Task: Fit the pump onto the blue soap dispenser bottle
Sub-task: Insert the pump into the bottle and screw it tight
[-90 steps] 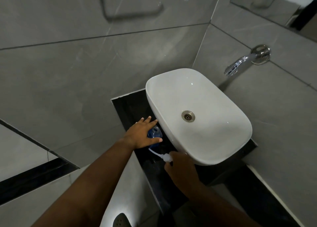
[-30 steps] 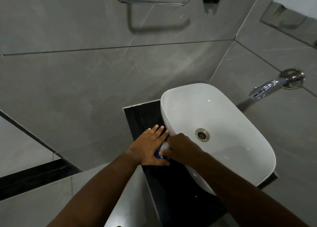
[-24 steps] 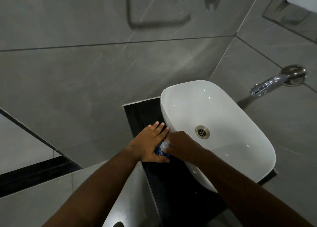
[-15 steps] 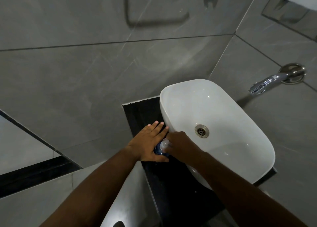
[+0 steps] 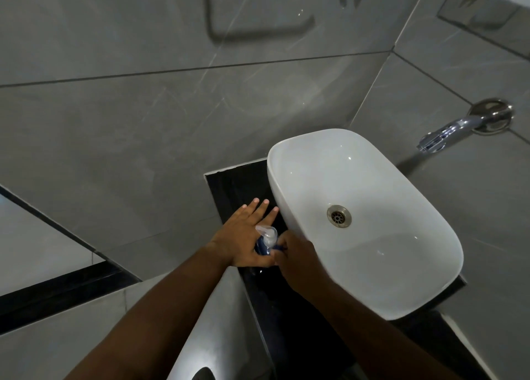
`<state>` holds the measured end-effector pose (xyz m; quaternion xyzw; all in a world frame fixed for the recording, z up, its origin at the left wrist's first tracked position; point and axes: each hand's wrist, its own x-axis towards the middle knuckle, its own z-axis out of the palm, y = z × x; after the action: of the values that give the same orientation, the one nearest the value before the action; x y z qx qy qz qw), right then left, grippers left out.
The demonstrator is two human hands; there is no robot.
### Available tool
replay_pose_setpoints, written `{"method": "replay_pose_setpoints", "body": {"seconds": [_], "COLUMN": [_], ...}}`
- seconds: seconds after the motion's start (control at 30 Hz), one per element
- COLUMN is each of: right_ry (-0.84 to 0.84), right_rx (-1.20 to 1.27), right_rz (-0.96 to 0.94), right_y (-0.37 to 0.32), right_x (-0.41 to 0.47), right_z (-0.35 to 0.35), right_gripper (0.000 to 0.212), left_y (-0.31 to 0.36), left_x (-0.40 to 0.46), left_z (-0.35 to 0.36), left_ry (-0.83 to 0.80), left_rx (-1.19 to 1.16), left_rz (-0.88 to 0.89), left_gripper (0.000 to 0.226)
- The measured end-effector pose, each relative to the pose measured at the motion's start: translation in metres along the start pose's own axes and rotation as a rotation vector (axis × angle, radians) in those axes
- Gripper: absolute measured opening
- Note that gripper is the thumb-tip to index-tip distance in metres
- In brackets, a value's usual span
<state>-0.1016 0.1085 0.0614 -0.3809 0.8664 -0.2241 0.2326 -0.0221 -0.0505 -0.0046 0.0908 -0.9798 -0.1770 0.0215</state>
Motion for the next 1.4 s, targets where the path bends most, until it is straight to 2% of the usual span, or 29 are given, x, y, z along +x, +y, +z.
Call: {"method": "replay_pose_setpoints", "body": {"seconds": [0.1,0.17,0.27,0.4,0.57,0.77,0.87,0.93,1.03,1.13,1.23,1.4], "right_ry": [0.015,0.018,-0.008,0.042,0.028,0.031,-0.049,-0.078,-0.034,0.013,-0.055,-0.014], "right_rx": [0.140,0.132,0.120,0.141,0.202,0.192,0.150,0.140,0.159,0.193,0.219,0.169], "right_rz": [-0.011,-0.062,-0.153,-0.104,-0.167,-0.154,-0.215,-0.220,-0.182,-0.177,-0.192,-0.142], "right_y": [0.002,0.001,-0.001,0.004,0.007,0.004,0.002,0.003,0.005,0.006,0.006,0.005], "right_x": [-0.003,-0.001,0.004,0.003,0.003,0.009,0.016,0.021,0.022,0.019,0.021,0.021], "right_z": [0.001,-0.001,-0.001,0.000,0.002,0.000,-0.002,-0.003,0.001,0.005,0.003,0.006], "right_gripper": [0.028,0.041,0.033,0.017,0.037,0.017,0.032,0.028,0.024,0.029,0.037,0.024], "left_y": [0.000,0.000,0.000,0.002,0.003,-0.006,-0.008,-0.007,-0.003,-0.001,-0.002,-0.005], "left_x": [-0.005,-0.007,-0.007,-0.001,0.004,-0.004,-0.004,-0.002,-0.001,0.000,0.002,0.002], "left_z": [0.000,0.000,-0.001,-0.004,-0.005,-0.008,-0.011,-0.012,-0.012,-0.011,-0.013,-0.011], "left_ry": [-0.013,-0.018,-0.033,-0.053,-0.067,-0.062,-0.073,-0.086,-0.105,-0.113,-0.119,-0.119], "left_rx": [0.010,0.001,-0.013,0.001,0.031,0.048,0.056,0.050,0.024,0.013,0.010,0.054], "left_rz": [-0.002,-0.012,-0.029,-0.031,-0.027,-0.015,-0.024,-0.037,-0.056,-0.055,-0.046,-0.017], "left_gripper": [0.108,0.109,0.110,0.109,0.110,0.112,0.112,0.113,0.112,0.108,0.110,0.114]}}
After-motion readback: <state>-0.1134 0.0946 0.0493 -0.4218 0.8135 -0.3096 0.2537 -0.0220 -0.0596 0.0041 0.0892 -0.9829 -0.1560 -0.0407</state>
